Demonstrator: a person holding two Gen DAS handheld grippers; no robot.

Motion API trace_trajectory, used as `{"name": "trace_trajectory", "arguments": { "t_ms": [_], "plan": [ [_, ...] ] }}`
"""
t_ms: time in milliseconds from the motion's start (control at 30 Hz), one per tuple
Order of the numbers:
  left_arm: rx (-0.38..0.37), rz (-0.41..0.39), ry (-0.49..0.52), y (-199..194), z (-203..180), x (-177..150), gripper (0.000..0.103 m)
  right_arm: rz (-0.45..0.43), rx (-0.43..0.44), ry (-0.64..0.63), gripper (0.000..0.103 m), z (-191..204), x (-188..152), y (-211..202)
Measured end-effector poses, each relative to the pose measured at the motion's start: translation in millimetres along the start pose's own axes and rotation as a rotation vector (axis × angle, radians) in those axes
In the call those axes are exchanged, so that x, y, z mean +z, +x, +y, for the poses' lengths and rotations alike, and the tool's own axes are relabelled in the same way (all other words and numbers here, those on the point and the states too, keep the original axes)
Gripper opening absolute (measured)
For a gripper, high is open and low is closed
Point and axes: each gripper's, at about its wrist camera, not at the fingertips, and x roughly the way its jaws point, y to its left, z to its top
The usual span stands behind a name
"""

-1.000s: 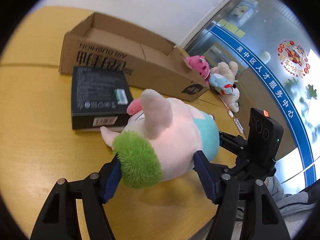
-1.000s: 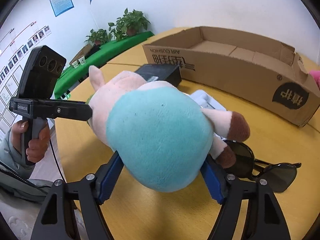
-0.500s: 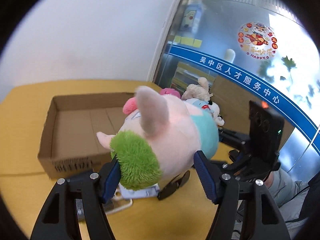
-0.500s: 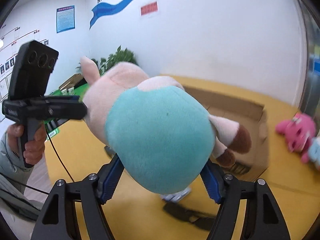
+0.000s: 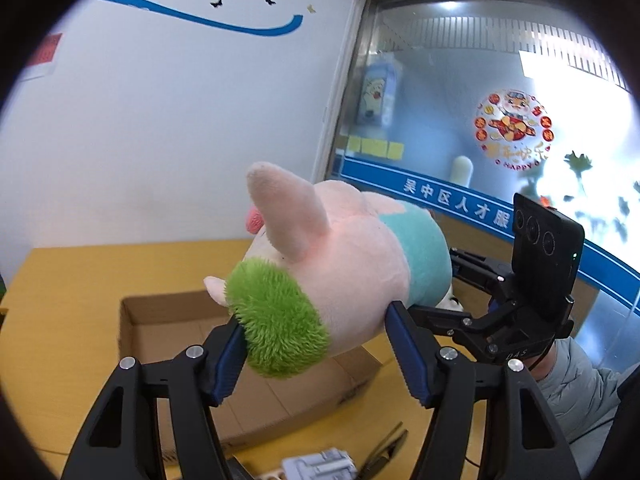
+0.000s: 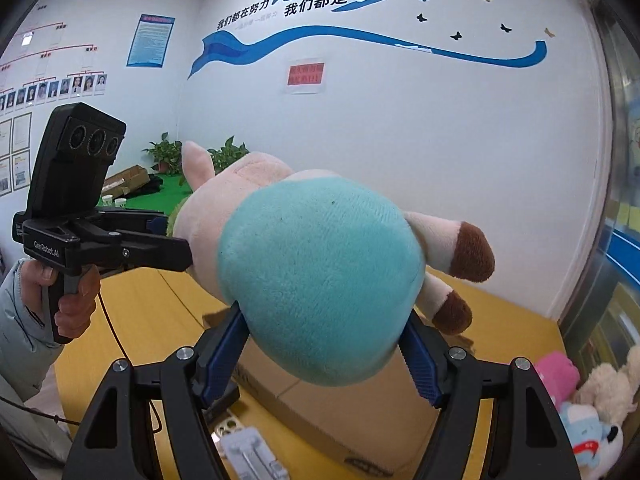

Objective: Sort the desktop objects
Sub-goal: 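Lift the pig plush with both grippers and carry it over the cardboard box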

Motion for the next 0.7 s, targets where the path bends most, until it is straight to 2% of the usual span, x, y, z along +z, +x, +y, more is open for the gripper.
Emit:
{"name": "trace_trajectory", "arguments": {
  "t_ms": [133,367,700],
  "plan": [
    [0.061,-0.038,0.001,1,26,26,0.065,-0.025,0.056,0.035,0.071,-12,26,37],
    [0.107,-0.065,0.022,15,63,63,0.065,-0.07,0.101,0.036,0.071,-34,63,90],
    [0.136,0.011,-0.012,77,125,73,0.065,-0.035,0.139,0.098,0.071,-81,68,182]
  ]
}}
